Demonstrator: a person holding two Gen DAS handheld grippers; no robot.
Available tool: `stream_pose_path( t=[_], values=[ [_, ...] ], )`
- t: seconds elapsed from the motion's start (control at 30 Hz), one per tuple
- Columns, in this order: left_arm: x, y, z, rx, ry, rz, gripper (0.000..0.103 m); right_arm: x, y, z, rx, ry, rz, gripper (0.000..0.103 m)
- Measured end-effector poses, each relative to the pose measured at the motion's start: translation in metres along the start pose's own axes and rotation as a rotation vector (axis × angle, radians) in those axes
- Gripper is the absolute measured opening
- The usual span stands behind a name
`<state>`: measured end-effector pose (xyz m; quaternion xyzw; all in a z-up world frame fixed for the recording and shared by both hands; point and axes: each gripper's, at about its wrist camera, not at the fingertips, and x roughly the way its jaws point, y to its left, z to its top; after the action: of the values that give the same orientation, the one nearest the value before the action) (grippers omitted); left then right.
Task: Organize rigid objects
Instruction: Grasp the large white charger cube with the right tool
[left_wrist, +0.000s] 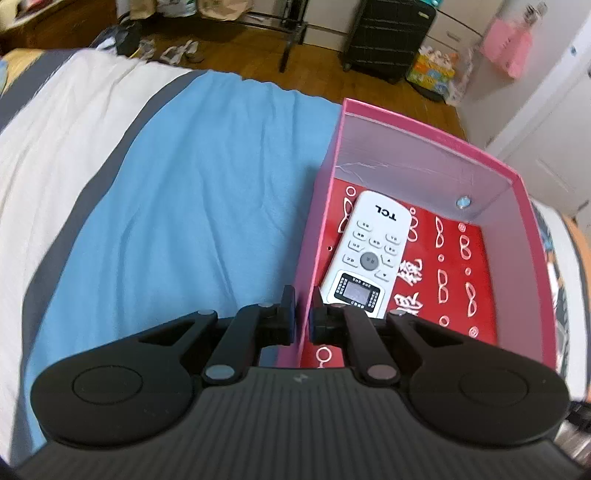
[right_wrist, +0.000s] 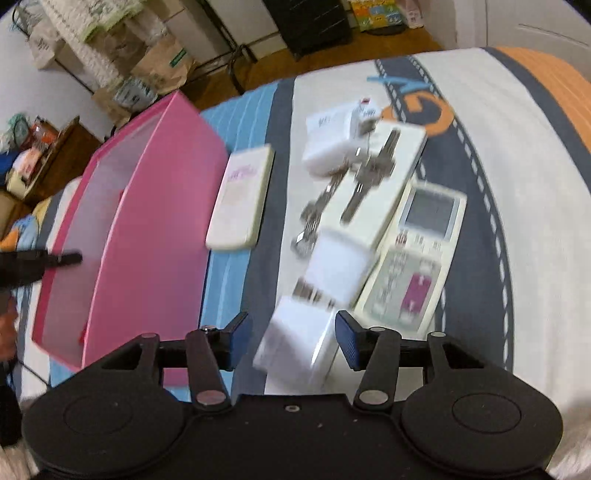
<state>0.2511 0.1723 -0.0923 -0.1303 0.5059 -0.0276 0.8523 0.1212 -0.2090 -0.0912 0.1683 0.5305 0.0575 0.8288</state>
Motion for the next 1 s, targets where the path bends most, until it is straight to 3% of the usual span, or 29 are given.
stream_pose_path(
  t=[0.33,0.47,0.73,1.0],
  values=[
    [0.002,0.001,0.001,-0.006,0.013,-0.004,0.007,0.045,0.025,-0.004,-0.100,0.058,-0.113,0.065],
    [0.001,0.002,0.001,-0.016,0.011,-0.007,0.007,0.048,0.040,-0.013,-0.188,0.008,-0.185,0.062],
    [0.001,0.001,0.000,-0.007,0.008,-0.008,0.007,0.017,0.029,-0.019,-0.118,-0.081,-0.068,0.058],
    [-0.001,0.000,-0.001,0.009,0.003,-0.006,0.007,-0.042,0.061,-0.016,-0.097,-0.300,0.097,0.057]
  ],
)
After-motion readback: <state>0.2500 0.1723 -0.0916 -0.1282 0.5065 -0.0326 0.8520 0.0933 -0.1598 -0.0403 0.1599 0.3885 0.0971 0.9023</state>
